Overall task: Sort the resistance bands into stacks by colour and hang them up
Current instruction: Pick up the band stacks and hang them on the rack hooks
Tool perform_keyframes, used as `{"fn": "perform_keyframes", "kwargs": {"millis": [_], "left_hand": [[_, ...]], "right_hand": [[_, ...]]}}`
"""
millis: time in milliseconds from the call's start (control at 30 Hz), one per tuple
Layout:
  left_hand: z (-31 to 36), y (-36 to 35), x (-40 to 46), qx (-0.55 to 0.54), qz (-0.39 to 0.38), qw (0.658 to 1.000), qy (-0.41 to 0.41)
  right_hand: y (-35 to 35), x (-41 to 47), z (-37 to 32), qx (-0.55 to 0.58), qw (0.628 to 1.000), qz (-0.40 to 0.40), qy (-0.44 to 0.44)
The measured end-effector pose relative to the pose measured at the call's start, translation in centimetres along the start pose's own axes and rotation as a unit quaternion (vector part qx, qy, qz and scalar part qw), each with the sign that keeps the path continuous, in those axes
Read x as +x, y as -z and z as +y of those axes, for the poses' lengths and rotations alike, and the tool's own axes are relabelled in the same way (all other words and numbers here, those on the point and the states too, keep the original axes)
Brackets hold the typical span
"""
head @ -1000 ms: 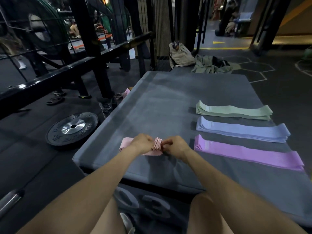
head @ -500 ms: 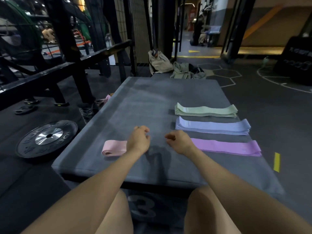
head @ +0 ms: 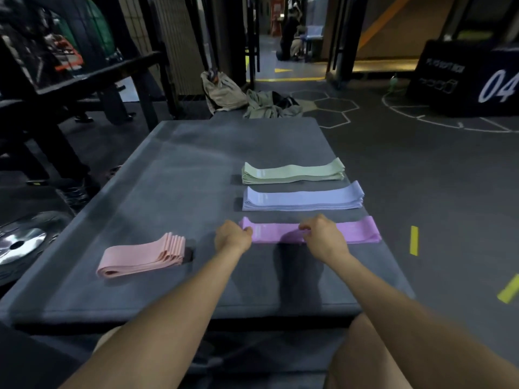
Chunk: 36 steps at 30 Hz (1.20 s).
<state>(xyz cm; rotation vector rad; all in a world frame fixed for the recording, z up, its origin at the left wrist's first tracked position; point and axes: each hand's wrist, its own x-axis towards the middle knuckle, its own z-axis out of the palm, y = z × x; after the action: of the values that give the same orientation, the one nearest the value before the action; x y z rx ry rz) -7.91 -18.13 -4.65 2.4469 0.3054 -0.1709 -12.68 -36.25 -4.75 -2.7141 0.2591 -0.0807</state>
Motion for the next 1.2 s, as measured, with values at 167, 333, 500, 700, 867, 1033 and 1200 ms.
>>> {"fn": "perform_keyframes", "kwargs": {"millis": [167,333,500,700,867,1033,1200], "left_hand": [[0.2,0.1,1.2,0.036,-0.008,0.999,0.036],[0.3,0.5,1.9,0.068,-0.028,0.996,0.052],[0.4,0.1,2.5,0.074,-0.051,0.995,0.046],[-0.8,-0.8,2.9,0.001,-0.063,0.997,0.037],[-1.0,0.3,2.7,-0.099,-0.119,0.986,0.061],[0.7,2.9,1.8,-0.266,-0.21,0.93,0.146],[1.9,6.1,1.8,-0.29,-0.178,0.929,0.147]], "right_hand": [[-0.8,-0.1,1.2,-0.039,0.998,0.019,0.034],[-1.1,-0.3,1.4,-0.061,0.997,0.033,0.042],[-0.7,0.0,1.6,-0.057,0.997,0.011,0.042],[-0.5,-0.2,1.3,-0.061,0.997,-0.002,0.037],[0.0,-0.7,0.9,-0.057,0.997,-0.013,0.045],[1.1,-0.8,1.2,-0.039,0.996,-0.059,0.058],[2.0,-0.3,0.7,0.011,0.995,-0.09,0.052]]}}
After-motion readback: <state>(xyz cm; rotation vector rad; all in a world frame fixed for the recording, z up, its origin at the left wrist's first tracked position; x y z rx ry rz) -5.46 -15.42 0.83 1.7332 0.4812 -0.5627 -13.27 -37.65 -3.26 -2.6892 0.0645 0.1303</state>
